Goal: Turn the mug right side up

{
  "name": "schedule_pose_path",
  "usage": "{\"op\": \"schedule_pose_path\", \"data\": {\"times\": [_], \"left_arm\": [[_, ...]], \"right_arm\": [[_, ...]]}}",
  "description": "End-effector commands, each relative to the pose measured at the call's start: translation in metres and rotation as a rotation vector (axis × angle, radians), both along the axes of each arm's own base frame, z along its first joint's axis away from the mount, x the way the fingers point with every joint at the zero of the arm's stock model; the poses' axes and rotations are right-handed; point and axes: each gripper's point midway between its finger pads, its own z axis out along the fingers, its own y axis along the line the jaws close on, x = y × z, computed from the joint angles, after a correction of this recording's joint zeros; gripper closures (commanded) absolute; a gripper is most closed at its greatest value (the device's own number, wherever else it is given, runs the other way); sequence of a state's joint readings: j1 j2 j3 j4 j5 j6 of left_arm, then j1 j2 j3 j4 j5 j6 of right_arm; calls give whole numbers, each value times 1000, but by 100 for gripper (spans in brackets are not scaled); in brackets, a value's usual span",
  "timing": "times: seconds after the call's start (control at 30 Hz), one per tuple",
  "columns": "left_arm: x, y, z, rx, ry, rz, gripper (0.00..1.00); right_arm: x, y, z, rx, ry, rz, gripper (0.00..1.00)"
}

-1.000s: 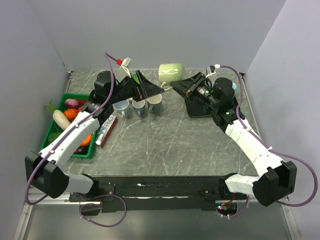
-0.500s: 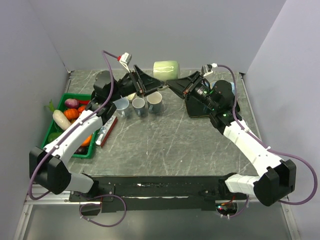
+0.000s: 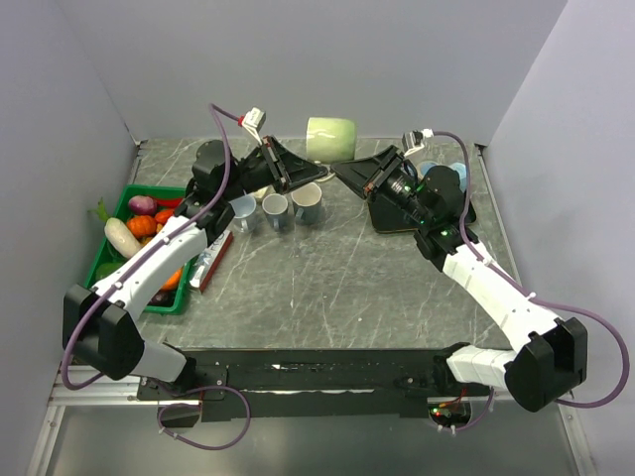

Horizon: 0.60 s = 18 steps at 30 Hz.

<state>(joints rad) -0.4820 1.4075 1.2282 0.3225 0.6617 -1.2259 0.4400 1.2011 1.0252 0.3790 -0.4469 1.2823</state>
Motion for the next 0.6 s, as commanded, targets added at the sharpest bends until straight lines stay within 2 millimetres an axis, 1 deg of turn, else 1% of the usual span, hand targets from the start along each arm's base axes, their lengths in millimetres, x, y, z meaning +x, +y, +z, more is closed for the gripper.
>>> {"op": "schedule_pose_path", "data": {"times": [0.0,0.13,0.17,0.2,0.27,0.3,0.33,0.37,0.4,0.47,0.5,0.53,0.57], "left_arm": [[-2,2,27,-26,-133,16,99],[0,4,25,-5,-154,43,99],[1,6,24,22,-170,59,99],[3,7,23,40,-179,72,99],[10,11,18,104,-196,123,99],[12,13,15,128,-198,142,99],[15,15,13,150,-205,159,99],[20,19,13,177,-232,194,99],[22,20,6,207,-216,204,99],[26,24,2,251,-242,246,99],[27,24,-3,281,-238,258,99],[25,23,-7,314,-233,265,99],[29,25,-11,357,-258,306,99]], "right_arm": [[-28,-2,40,64,-144,50,100],[-29,3,25,26,-123,82,100],[-28,4,21,9,-118,87,98],[-25,5,9,-24,-69,83,78],[-23,3,1,-67,-72,61,61],[-20,0,-10,-106,-44,32,37],[-19,-3,-15,-128,-35,12,30],[-18,-5,-20,-153,-29,-2,25],[-16,-12,-30,-207,-7,-46,17],[-12,-25,-46,-294,53,-115,14],[-12,-35,-39,-338,44,-166,8],[-9,-53,-66,-436,154,-252,7],[-8,-64,-69,-479,169,-299,6]]}}
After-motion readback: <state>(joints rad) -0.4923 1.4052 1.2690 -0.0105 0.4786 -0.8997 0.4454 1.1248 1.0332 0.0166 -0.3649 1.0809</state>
